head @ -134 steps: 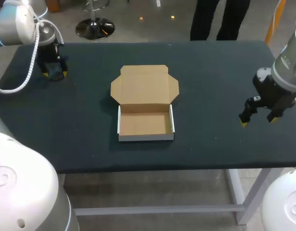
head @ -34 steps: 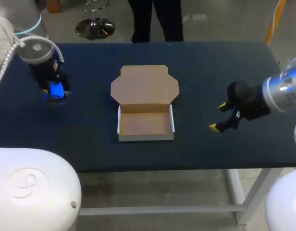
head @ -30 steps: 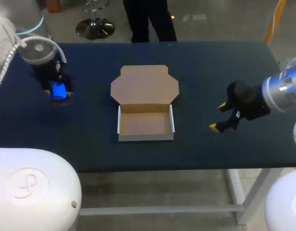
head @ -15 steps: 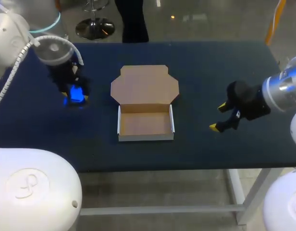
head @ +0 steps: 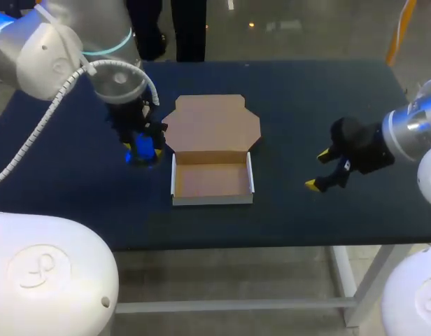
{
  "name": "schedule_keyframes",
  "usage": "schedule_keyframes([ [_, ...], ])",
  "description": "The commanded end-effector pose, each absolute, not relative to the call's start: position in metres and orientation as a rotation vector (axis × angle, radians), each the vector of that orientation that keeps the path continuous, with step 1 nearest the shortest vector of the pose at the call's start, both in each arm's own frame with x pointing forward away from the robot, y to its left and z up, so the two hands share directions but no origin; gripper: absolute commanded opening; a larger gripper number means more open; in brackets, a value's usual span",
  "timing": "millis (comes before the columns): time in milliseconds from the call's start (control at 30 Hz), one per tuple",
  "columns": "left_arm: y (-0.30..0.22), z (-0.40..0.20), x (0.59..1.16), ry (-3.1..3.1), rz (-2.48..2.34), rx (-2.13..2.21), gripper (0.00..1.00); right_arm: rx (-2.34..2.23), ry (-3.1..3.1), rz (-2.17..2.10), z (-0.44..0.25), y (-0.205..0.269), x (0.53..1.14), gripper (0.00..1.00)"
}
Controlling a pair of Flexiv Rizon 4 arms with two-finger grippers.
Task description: Assemble the packaging by folding the flat box into shape, placing the metal phone stand inside, and closing the box properly
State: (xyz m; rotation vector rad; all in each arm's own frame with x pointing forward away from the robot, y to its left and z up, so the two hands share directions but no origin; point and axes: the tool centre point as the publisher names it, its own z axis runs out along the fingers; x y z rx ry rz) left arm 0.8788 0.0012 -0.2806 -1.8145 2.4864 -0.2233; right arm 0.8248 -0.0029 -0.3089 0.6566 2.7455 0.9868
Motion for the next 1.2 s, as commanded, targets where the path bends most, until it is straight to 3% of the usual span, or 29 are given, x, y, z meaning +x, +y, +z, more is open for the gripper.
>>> schedule_keyframes([
  [33,-0.021,-0.288,0.882,2.473,-0.172,-1.803,0.00,0.649,2.755,1.005,-0.307,-0.007,0.826,1.00],
  [567,-0.089,-0.321,0.884,2.547,-0.132,-1.721,0.00,0.649,2.755,1.005,-0.307,-0.007,0.826,1.00],
  [1200,-0.133,-0.358,0.884,2.625,-0.148,-1.604,0.00,0.649,2.755,1.005,-0.307,-0.007,0.826,1.00],
])
